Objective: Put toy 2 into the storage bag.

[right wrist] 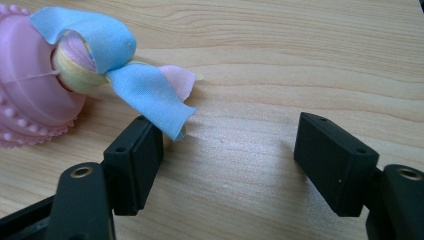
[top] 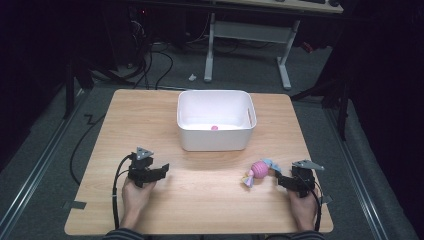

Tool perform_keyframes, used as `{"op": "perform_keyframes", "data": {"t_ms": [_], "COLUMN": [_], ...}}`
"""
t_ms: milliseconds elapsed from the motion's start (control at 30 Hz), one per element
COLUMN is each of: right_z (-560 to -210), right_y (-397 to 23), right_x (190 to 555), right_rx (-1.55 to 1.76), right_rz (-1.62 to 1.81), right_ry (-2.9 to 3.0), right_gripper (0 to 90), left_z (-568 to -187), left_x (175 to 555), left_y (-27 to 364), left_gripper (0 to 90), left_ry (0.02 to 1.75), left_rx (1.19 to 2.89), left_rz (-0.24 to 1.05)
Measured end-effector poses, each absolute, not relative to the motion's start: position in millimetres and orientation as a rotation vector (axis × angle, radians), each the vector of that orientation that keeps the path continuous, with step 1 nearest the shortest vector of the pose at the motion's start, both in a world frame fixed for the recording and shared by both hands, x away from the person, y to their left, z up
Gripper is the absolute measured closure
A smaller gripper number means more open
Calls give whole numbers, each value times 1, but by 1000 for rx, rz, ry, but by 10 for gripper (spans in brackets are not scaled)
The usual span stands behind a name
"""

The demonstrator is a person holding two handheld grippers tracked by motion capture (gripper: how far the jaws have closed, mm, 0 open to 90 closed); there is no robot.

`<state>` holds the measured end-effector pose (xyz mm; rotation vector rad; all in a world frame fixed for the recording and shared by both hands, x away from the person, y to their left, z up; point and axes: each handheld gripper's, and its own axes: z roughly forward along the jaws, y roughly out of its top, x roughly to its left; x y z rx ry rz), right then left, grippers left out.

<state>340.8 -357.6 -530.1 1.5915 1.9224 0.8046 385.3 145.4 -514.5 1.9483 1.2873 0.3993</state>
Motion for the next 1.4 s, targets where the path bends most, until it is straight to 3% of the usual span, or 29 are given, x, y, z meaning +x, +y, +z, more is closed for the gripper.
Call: {"op": "perform_keyframes", "data": {"t_ms": [467, 967, 1400], "right_z": [-530, -530, -530], "right_y": [-358, -358, -357], "right_x": [341, 341, 342], "right_rx": [1594, 1589, 1565], "right_rz": [804, 805, 807], "right_ry": [1921, 1924, 1973], "right_gripper": [283, 282, 211], "left_z": [-529, -536, -536], "left_x": [393, 389, 388], "left_y": [143, 139, 134], "left_gripper": [316, 303, 287], "left_ry": [1312, 1265, 1262], "left_rx": [1965, 1969, 2002], "left_rz": [399, 500, 541]}}
